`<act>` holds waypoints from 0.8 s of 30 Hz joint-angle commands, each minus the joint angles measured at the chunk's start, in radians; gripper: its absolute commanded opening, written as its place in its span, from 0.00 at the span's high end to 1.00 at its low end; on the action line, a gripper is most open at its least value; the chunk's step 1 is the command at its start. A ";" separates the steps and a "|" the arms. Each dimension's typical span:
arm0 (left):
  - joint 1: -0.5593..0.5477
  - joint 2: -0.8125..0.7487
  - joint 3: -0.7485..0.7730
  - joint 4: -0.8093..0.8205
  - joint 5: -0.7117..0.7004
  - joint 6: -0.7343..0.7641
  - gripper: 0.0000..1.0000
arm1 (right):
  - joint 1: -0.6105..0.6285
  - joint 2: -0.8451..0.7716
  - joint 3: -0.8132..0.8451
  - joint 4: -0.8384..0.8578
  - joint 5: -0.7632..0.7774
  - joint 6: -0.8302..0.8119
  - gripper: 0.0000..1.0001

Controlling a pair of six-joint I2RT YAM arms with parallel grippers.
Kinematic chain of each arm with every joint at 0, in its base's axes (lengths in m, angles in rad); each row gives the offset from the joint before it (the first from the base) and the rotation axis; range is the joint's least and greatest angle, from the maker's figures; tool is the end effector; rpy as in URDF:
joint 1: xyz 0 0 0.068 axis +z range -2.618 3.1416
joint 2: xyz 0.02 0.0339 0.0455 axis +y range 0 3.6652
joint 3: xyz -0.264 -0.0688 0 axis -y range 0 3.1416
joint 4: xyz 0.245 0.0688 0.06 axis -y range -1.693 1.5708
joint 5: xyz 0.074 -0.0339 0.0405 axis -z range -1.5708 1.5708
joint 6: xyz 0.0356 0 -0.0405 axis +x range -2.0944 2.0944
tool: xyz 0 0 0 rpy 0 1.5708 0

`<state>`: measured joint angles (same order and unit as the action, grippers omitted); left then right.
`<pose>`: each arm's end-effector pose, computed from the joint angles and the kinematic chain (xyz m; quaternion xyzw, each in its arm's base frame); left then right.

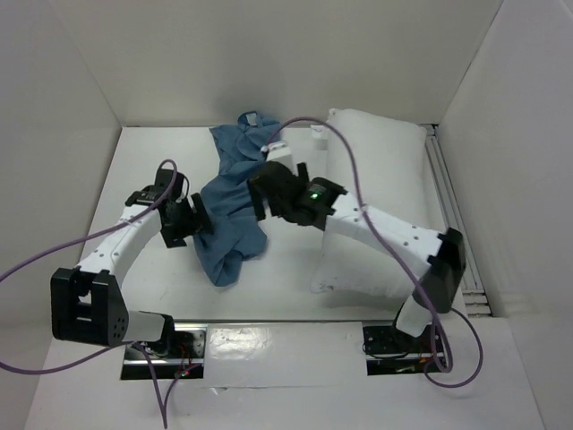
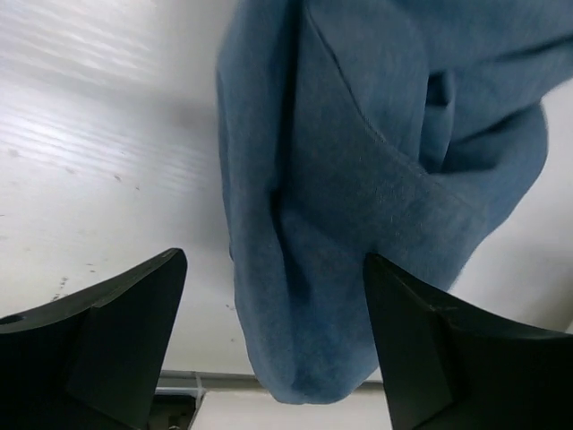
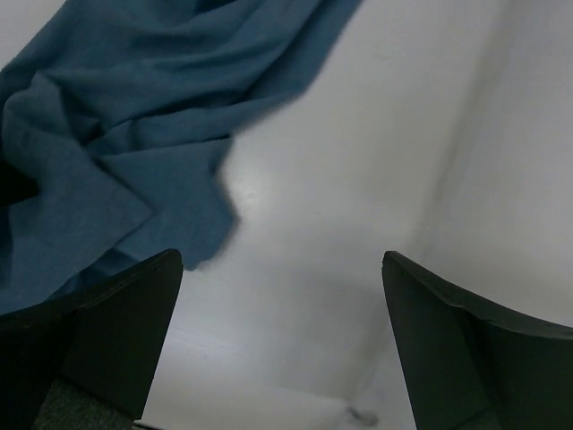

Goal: Put the pillow into the pillowcase

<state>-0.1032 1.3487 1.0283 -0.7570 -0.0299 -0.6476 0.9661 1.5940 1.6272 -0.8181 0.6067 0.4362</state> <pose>0.2639 -0.0263 0.2543 -0.2642 0.9329 -0.0760 0.2325 0.2112 0.2698 0.3726 -0.1205 0.8808 0.0249 0.4572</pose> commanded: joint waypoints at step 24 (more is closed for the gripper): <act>0.092 -0.157 0.298 0.021 0.252 0.020 1.00 | -0.085 0.327 -0.003 0.445 -0.431 -0.128 1.00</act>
<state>-0.0265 1.2198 1.2171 -0.7414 0.1753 -0.6758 0.9413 2.0583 1.5379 -0.4469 0.1253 0.3191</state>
